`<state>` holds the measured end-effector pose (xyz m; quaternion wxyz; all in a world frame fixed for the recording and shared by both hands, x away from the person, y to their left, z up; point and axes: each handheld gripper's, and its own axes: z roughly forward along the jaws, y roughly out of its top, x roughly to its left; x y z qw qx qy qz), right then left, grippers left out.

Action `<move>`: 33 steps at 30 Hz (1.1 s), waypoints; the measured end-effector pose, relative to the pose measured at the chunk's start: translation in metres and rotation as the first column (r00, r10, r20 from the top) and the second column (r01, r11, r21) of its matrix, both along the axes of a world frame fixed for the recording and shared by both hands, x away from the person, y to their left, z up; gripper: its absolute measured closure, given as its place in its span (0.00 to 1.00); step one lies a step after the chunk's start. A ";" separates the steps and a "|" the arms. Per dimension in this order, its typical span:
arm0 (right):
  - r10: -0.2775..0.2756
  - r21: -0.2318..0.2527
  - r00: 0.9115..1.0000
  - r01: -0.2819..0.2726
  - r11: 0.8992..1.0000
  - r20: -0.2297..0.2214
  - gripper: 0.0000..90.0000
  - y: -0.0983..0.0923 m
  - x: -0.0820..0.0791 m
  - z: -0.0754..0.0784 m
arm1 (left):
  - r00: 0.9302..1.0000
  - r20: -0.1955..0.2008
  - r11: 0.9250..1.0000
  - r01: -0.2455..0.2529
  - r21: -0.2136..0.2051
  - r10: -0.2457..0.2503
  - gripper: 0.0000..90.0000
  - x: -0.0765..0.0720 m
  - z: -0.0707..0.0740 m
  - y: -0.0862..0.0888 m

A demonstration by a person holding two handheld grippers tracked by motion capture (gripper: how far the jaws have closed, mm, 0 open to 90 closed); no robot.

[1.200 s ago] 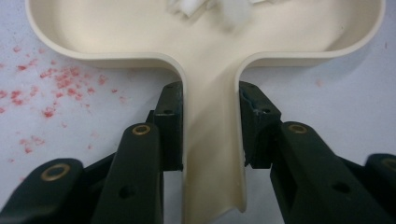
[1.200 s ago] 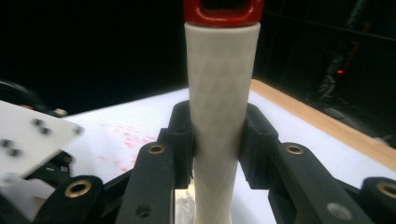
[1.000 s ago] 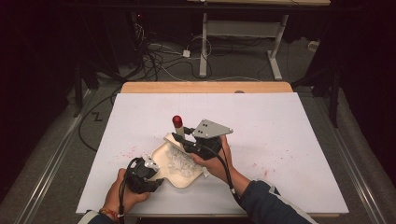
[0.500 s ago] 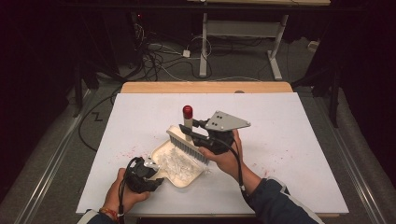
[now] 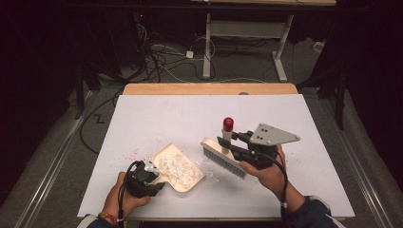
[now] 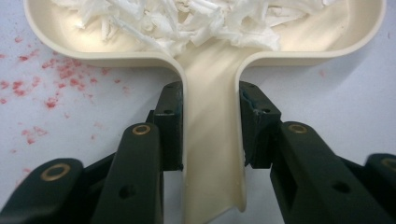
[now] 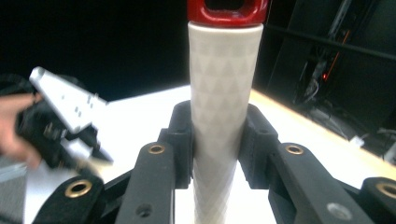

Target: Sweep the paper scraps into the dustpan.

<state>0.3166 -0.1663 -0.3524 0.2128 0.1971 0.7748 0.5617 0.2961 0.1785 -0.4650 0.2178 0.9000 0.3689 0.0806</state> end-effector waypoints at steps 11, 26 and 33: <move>0.022 -0.044 0.994 -0.027 0.999 -0.104 0.78 -0.022 -0.015 -0.026 | 1.000 -0.023 1.000 0.017 0.023 -0.017 0.71 -0.002 0.002 0.001; 0.082 -0.005 0.996 -0.082 0.997 -0.017 0.78 0.056 0.008 -0.014 | 0.999 -0.024 0.999 0.041 0.031 -0.041 0.70 -0.004 0.002 0.003; 0.073 0.011 0.997 -0.074 0.997 0.004 0.78 0.037 0.004 0.007 | 0.999 -0.025 0.999 0.041 0.033 -0.040 0.70 -0.005 0.002 0.003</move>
